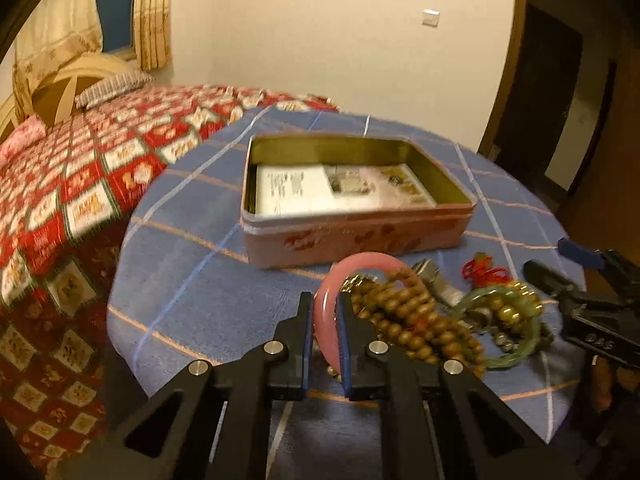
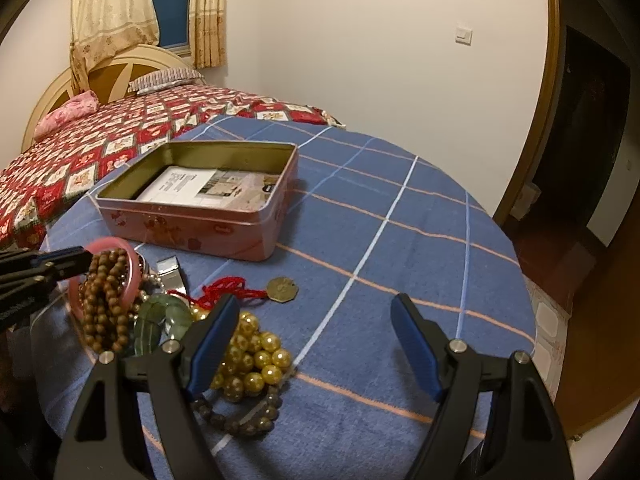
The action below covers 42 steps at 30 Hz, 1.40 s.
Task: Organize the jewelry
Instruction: 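Lift the pink bangle with the left tool over the pink tin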
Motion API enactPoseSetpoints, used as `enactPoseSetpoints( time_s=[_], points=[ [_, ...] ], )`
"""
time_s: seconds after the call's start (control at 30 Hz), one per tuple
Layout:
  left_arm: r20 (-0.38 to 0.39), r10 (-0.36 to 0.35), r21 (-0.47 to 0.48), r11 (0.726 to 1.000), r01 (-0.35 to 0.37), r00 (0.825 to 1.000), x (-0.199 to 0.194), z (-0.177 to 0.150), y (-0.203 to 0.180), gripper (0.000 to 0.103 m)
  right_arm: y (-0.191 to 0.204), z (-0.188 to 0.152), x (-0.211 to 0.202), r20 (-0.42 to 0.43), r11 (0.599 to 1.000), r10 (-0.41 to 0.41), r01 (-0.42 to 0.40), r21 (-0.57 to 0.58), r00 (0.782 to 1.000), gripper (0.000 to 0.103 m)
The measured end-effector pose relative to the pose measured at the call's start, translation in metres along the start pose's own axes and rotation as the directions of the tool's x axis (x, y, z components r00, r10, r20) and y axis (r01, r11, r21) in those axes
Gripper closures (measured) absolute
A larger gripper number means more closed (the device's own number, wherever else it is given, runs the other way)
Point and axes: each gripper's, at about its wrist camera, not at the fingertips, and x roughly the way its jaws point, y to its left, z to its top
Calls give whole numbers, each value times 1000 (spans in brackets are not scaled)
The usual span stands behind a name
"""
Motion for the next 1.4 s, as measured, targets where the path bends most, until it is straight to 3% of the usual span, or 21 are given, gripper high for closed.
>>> enactPoseSetpoints(
  time_s=[0.3,0.5,0.8,0.9,0.97,1.07,1.4],
  points=[
    [164,32,15,999,-35,986,-51,28,1,93,0,2,1,-10,1000,23,-23,1,1000,23],
    [126,24,-5,1000,-24,992,-38,23,8,93,15,6,4,-16,995,98,-98,-36,995,26],
    [134,0,12,1000,-1,991,-41,23,1,93,31,13,20,-71,983,165,-170,-69,984,52],
    [124,2,2,1000,-3,992,-39,22,4,93,33,10,24,-107,975,206,-213,-62,973,69],
    [121,7,-11,1000,-5,993,-39,22,8,93,35,9,22,-112,968,229,-238,-75,967,95],
    [131,16,-20,1000,-13,991,-43,24,11,93,34,9,14,-87,963,254,-260,-67,963,98],
    [157,28,-14,1000,-26,987,-54,32,12,93,19,32,-20,25,971,227,-224,-82,974,100]
  ],
)
